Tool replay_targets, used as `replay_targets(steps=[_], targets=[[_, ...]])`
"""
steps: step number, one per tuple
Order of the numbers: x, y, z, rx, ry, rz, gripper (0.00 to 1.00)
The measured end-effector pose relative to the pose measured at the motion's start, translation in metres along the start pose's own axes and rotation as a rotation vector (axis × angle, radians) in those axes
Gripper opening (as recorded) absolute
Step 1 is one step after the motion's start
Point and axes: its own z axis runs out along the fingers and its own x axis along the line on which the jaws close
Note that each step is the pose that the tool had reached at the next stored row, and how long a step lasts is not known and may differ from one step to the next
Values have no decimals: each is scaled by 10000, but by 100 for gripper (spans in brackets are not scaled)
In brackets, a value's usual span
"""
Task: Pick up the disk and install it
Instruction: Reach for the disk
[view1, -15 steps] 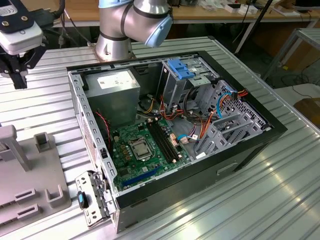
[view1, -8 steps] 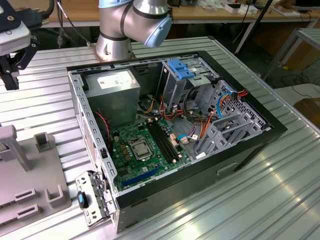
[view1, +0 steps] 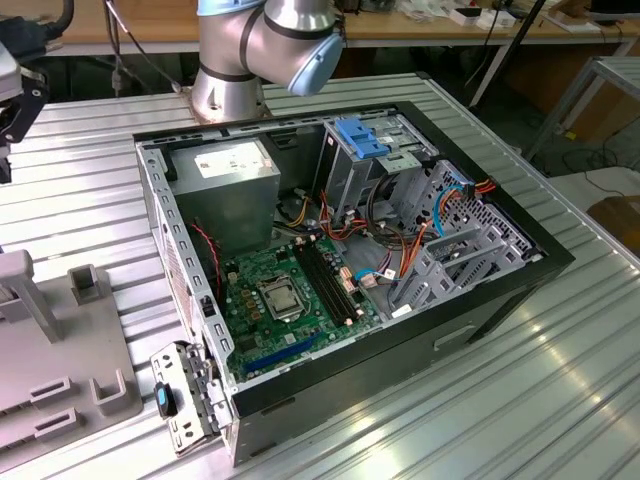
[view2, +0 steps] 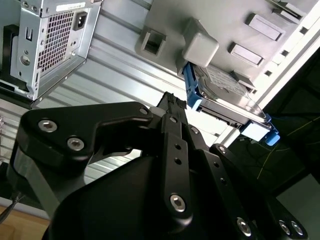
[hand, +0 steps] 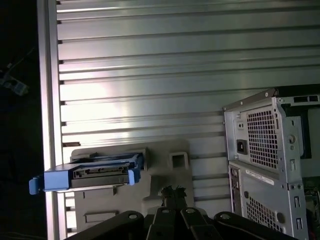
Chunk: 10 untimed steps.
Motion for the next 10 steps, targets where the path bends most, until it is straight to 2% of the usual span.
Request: replay_targets(steps=[5,10], targets=[[105,-8,-2,0,-1,0,11],[251,-19,-7,0,-1,-1,11]])
